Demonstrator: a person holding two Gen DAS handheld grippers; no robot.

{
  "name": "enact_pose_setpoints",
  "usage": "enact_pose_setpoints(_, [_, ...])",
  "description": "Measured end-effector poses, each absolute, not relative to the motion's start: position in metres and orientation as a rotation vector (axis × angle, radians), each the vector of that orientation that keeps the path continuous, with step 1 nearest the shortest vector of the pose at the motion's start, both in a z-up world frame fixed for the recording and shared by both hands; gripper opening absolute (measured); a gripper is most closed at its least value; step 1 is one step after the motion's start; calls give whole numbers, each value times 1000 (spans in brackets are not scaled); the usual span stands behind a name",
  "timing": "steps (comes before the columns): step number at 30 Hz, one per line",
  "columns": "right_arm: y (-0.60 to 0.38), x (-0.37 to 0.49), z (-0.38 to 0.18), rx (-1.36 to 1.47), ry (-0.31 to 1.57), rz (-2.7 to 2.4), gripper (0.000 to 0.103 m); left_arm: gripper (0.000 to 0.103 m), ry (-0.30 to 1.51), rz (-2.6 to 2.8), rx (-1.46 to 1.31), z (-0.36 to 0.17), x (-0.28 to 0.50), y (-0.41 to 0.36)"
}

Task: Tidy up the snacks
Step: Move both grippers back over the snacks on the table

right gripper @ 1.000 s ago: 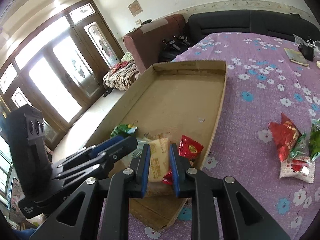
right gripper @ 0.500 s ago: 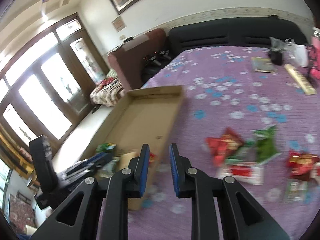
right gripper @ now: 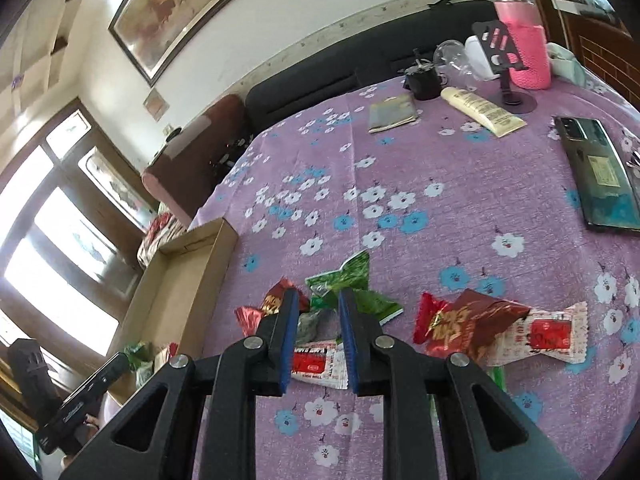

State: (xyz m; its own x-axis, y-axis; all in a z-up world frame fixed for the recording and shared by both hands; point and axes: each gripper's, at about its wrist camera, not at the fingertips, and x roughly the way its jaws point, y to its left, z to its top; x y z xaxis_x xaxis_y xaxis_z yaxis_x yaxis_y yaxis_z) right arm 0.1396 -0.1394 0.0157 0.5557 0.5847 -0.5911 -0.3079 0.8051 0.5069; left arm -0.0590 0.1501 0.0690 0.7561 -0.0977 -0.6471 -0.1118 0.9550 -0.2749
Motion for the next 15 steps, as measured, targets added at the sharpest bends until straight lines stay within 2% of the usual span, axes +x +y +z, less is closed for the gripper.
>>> enact_pose_setpoints(5, [-147,137,19,408,817,543,20,34,875,-119,-290,72,-2,94])
enact_pose_setpoints(8, [-151,136,21,426,809,545,20,50,937,-115,-265,63,33,67])
enact_pose_setpoints(10, [-153,135,22,434,807,545,20,53,965,-85,-239,55,54,55])
enact_pose_setpoints(13, [-153,135,23,438,809,550,20,66,1004,-63,-181,43,78,38])
enact_pose_setpoints(15, [-153,135,23,441,808,553,21,69,1031,-29,-134,32,91,31])
